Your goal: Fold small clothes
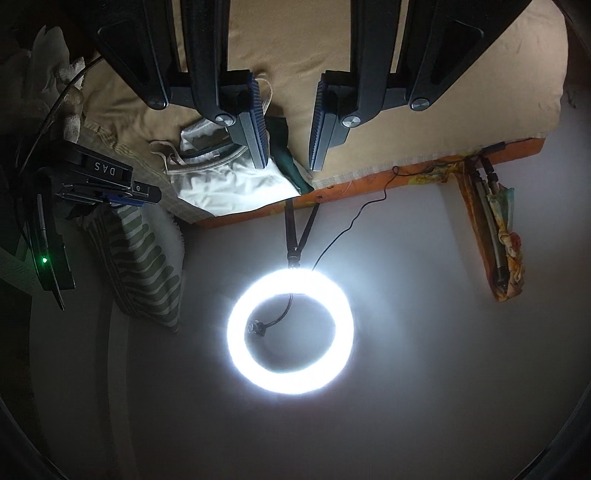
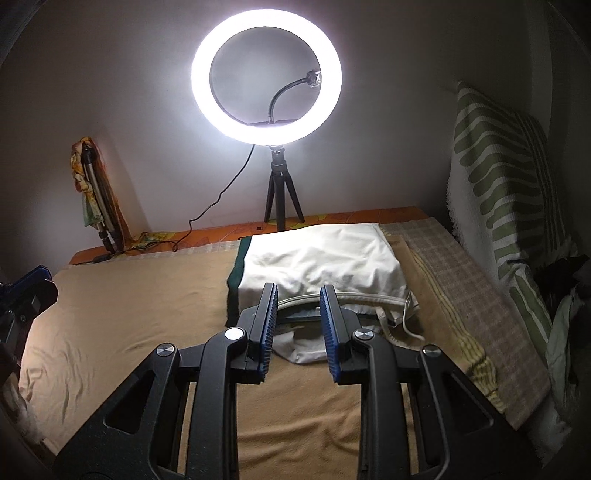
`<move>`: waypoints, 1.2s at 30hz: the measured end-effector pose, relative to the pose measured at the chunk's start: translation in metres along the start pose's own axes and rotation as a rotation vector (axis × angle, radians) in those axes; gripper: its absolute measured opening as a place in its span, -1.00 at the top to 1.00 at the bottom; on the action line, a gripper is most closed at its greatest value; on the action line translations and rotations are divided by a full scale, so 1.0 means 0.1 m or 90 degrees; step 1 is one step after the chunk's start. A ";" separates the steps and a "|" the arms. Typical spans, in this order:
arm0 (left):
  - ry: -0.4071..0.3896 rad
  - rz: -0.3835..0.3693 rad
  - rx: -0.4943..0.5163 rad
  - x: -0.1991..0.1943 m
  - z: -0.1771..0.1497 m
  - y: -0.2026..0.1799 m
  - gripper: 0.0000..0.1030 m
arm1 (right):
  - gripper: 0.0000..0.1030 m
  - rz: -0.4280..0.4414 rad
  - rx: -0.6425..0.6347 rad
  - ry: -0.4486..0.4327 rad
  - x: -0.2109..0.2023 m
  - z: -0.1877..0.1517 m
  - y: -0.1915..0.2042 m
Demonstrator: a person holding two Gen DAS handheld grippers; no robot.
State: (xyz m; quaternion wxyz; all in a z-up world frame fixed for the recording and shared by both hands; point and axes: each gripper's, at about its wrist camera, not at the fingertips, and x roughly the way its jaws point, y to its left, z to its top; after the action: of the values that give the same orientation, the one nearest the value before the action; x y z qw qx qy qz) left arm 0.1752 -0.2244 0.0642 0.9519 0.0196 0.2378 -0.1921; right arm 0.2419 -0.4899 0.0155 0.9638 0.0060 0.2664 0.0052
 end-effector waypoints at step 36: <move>-0.012 0.025 0.019 -0.73 -0.78 0.20 -0.94 | -0.41 -0.001 0.010 -0.019 -0.32 -0.70 0.58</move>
State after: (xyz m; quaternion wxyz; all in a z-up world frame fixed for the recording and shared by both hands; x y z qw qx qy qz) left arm 0.0885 -0.1698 0.0278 0.9572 0.0364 0.2257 -0.1773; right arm 0.1781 -0.4312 -0.0277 0.9677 0.0133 0.2519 0.0026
